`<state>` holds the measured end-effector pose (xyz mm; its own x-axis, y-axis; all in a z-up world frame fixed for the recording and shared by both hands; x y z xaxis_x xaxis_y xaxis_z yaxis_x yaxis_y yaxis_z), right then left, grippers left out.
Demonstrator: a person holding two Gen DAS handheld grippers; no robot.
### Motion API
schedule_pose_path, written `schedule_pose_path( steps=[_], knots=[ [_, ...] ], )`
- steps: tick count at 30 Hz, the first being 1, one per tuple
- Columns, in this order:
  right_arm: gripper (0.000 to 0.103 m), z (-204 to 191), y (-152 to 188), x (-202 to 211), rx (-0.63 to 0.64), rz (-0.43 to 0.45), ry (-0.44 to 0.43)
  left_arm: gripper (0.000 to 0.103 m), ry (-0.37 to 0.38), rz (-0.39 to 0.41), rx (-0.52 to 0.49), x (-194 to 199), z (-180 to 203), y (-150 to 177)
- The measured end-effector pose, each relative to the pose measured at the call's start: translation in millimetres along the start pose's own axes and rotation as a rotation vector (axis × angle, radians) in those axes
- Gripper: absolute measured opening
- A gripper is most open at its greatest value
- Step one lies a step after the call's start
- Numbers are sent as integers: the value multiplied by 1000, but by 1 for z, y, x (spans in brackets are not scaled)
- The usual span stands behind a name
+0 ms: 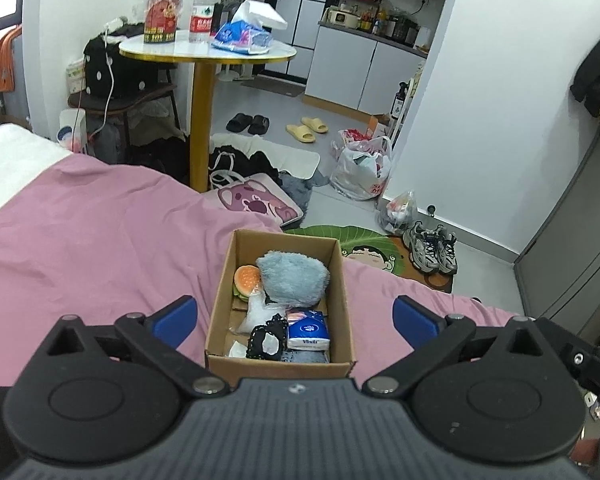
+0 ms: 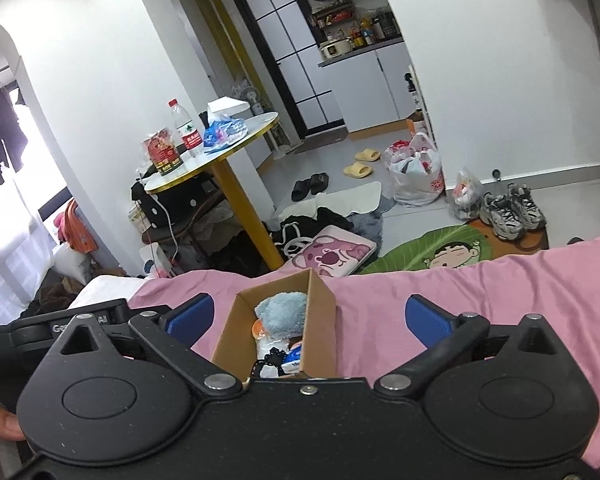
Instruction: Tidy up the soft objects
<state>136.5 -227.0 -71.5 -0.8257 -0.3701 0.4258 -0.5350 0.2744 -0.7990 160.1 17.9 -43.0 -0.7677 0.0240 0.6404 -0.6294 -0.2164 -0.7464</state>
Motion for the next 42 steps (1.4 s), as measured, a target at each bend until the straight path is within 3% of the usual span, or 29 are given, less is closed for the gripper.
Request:
schedule_pose_path(
  steps=[18, 42],
  knots=[
    [103, 0, 1, 59, 47, 6, 10, 103, 47, 41, -113, 63, 21, 9],
    [103, -22, 22, 120, 142, -11, 54, 103, 107, 147, -198, 151, 7, 32]
  ],
)
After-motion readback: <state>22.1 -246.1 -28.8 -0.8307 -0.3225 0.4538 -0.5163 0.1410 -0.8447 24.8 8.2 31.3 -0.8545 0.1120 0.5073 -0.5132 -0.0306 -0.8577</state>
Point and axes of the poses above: each gripper's, at about its wrist camera, not at the fingertips, and x roughly against the way its jaws point, z to its right, y to its underside, the point moved 5 cm from there along -x, roughly the way its jaws point, and after that the axes turned 2 degrees about z, right-handed, at the moved point
